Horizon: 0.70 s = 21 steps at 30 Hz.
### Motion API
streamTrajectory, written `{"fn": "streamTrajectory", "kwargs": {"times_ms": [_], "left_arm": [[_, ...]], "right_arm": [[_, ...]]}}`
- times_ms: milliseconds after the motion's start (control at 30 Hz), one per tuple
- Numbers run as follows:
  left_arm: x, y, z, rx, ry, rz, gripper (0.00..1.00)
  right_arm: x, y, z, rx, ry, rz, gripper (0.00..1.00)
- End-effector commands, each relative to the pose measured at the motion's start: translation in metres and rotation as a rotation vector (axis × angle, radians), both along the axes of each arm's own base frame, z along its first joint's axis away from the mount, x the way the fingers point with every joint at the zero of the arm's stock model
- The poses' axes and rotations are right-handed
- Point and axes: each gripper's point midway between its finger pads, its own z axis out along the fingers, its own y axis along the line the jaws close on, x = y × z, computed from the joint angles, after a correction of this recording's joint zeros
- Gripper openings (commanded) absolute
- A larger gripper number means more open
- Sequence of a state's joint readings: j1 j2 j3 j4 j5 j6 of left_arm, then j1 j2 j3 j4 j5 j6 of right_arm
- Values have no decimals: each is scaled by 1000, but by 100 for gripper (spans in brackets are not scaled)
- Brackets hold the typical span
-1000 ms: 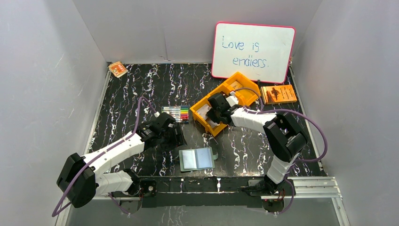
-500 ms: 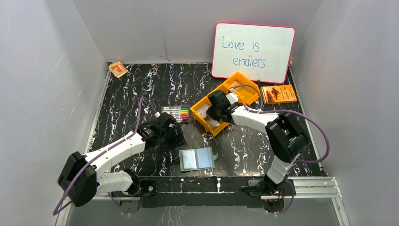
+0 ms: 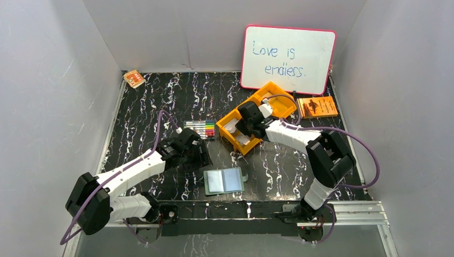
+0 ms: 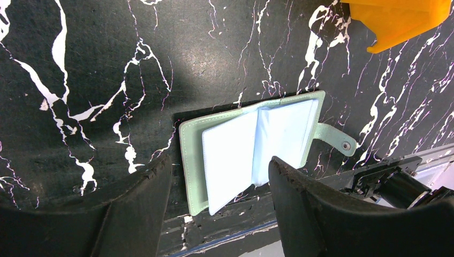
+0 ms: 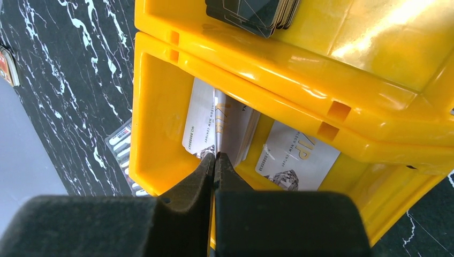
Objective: Put the credit cards into the card holder
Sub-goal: Pick up the credit card from the storage box.
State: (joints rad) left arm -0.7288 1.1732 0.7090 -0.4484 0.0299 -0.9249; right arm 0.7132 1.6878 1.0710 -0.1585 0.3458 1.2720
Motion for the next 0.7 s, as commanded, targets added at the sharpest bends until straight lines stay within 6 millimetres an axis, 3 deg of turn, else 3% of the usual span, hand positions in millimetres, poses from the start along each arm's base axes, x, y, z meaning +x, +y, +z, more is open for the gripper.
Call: {"fn": "streamTrajectory", "kwargs": {"times_ms": [0,300,500,667], "left_arm": [[4,-4,10,-18,-20,-5,64],[6,-3,15,-14,-36,2,63],[13,-1,26,-7,-75,15,63],[19,4,41,6,-119,29,63]], "right_arm": [[14,-4,37,10,-88,-22,0],[15,-9,62,1,-119,-27,0],[11,-23,110,-44,-183,-9,0],[-13,-28,148,2,-188,166,0]]}}
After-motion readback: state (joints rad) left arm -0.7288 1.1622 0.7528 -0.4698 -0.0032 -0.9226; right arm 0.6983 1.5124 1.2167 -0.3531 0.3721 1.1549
